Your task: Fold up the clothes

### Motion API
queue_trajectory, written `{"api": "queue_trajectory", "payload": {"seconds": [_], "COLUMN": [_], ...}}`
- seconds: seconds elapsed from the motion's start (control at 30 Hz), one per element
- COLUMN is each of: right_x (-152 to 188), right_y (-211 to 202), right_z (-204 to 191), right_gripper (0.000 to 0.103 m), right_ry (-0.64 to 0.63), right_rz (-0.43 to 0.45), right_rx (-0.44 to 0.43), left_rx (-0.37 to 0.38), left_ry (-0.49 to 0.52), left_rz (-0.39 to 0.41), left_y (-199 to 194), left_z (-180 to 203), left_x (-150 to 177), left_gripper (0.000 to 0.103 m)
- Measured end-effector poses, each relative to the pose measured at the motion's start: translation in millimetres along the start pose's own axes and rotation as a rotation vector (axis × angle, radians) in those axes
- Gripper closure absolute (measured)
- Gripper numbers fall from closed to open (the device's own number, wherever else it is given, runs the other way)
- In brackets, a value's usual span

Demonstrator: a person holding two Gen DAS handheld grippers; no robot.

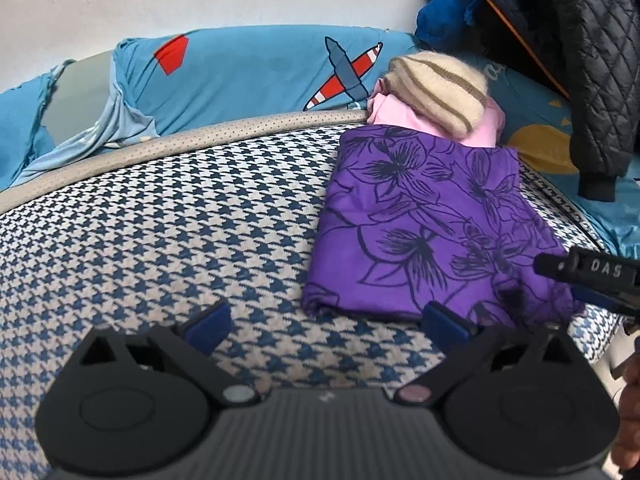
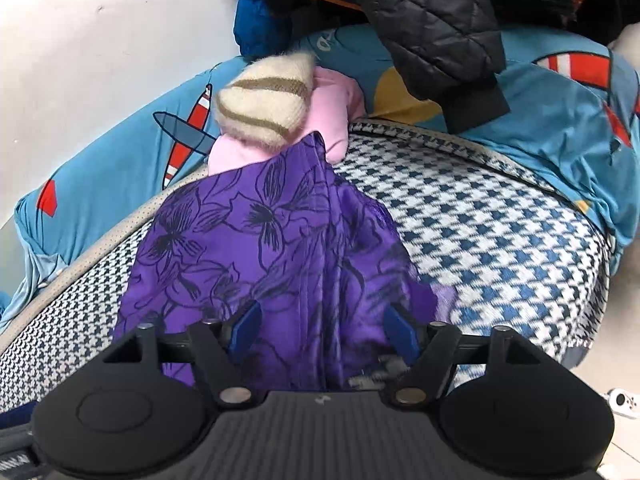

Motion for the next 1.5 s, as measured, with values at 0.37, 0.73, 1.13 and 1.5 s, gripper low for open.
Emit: {"api": "queue_trajectory", "payload": {"seconds": [0.37,0.73,1.13,1.5], "right_x": [17,28,39,50], "right_y": [-22,-30,-38,-45], "right_z": [9,4,-3,-11], "right_gripper": [0.028,0.027,0.023,0.021], "right_ry": [0.043,0.014,-0.006,-0.031], "right_rz": [-0.023,-0.057,-0.075,-0.09], "right_rx": [0.015,0.033,0.037,0.04], "left_rx": [-0.013,-0.029,-0.034,-0.045], "left_ry": [0.036,0.025,0.003,0.012], "left_rz": [0.002,-0.023,-0.056,-0.08], "left_y": [-28,-42,-48,-53], "left_z": [2,-4,-13,-17], "left_x": [14,30,48,60], "left_gripper": [0.0,0.0,0.0,0.0]}}
Point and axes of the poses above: each gripper's, at about its wrist camera, not at the fingertips, and y roughly the way its jaws point, z to its right, x to its underside, the point moved 7 cm from there along y, roughly the way its jaws point, and after that the axes turned 6 degrees about -x, right-handed, at the moved point
